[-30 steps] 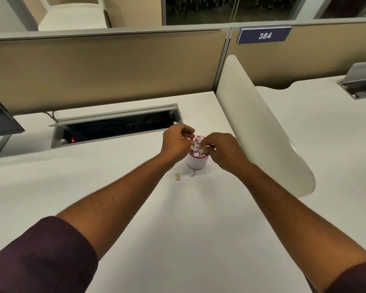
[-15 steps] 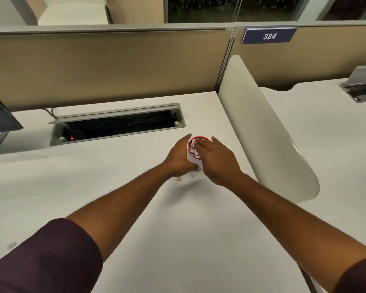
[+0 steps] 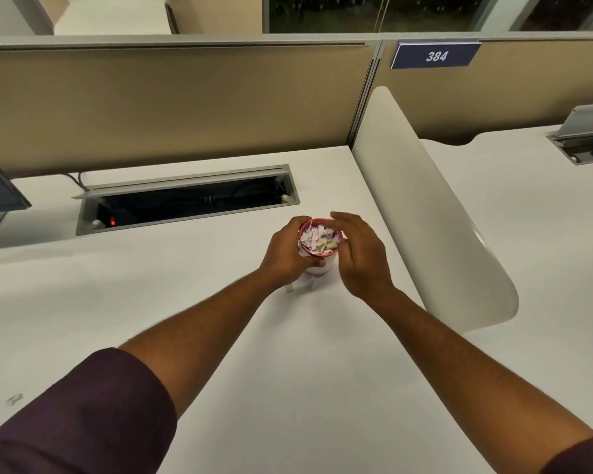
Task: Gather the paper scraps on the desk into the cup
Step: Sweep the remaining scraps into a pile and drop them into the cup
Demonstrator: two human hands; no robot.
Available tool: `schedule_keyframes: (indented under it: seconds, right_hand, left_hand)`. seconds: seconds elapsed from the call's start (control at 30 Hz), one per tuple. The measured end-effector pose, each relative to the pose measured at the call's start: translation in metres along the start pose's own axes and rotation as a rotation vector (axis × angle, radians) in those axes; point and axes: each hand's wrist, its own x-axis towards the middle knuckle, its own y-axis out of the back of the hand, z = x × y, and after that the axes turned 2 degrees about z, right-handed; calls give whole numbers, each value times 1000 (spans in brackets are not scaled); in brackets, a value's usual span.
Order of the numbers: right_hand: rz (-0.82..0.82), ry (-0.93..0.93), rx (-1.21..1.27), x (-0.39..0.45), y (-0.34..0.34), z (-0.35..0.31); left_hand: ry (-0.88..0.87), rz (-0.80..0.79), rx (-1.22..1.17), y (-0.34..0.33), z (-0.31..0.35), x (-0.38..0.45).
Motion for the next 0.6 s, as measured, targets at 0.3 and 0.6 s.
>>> schedule_keyframes:
  seconds: [0.3, 0.6]
  right_hand:
    - [-57, -376, 15, -17, -46, 33]
    - [-334, -143, -154, -25, -113, 12]
  left_hand:
    - [-2, 143, 30, 52, -5, 9]
    - [27, 234, 24, 91, -28, 8]
